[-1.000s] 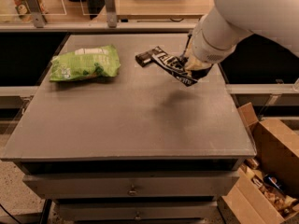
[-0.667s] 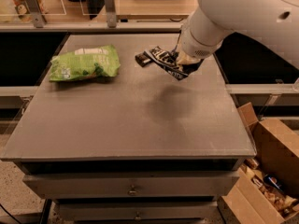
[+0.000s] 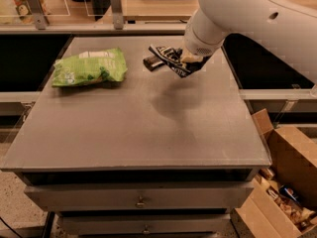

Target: Move blue chip bag near rxbar chocolate

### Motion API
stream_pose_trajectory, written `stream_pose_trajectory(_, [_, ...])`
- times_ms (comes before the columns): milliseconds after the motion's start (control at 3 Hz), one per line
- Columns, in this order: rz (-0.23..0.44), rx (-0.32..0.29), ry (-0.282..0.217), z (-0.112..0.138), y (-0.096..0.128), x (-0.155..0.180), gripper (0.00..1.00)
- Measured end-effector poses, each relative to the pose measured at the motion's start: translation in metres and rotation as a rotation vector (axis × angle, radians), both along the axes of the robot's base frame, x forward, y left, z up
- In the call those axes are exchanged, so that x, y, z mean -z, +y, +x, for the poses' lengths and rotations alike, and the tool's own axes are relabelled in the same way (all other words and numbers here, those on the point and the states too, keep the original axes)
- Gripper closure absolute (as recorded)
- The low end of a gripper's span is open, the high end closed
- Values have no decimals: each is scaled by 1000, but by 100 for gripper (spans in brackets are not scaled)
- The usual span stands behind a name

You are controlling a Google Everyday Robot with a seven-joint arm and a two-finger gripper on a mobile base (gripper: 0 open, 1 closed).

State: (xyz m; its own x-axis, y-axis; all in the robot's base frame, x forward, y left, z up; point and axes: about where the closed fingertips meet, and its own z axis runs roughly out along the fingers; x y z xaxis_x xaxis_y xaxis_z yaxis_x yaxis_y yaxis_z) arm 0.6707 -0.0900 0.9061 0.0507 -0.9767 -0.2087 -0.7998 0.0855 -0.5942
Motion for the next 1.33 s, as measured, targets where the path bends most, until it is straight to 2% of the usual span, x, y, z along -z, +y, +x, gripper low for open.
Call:
stream_pose_trajectory(333, [38,-10,-12,13,7,3,85])
stream_pose_trajectory(667, [92,-22,-30,22,8,4,61])
stream_pose_trajectory(1333, [101,-15,-28,27,4,7,17])
